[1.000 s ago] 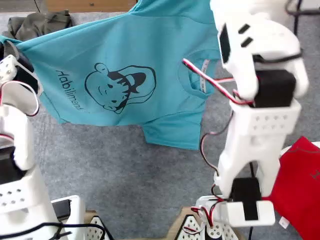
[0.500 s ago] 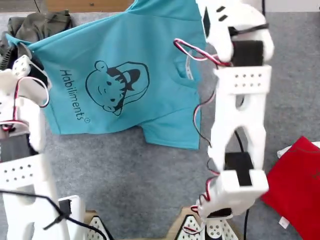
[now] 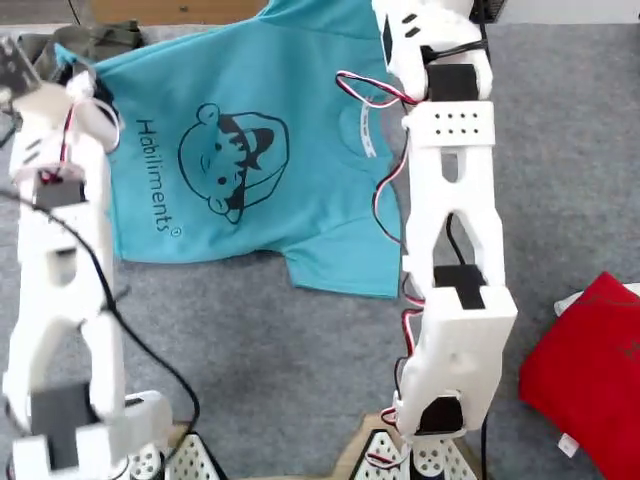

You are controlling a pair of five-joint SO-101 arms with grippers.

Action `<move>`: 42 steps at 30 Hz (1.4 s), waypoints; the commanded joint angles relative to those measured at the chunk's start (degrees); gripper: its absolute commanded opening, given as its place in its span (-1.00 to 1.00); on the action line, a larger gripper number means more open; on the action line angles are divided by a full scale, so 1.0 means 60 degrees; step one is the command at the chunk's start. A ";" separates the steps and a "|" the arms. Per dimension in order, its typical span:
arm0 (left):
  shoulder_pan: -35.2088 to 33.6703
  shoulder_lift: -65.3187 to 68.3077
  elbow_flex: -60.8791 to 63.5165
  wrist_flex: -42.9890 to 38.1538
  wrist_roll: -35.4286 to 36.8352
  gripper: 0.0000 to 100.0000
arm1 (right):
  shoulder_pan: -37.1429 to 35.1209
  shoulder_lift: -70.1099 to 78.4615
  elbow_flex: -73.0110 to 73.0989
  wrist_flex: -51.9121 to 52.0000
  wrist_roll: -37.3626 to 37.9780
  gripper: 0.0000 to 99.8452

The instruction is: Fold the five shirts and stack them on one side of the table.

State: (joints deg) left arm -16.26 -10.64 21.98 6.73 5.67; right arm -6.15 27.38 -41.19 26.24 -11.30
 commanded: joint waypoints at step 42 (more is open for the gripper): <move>0.0044 0.9355 -1.4725 1.1341 -0.0059 -0.96 | 0.0125 0.1399 -0.4154 0.5714 -0.0718 -0.99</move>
State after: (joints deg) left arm -16.18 46.59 -61.19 69.58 5.58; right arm -6.24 36.70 -60.35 54.55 -15.08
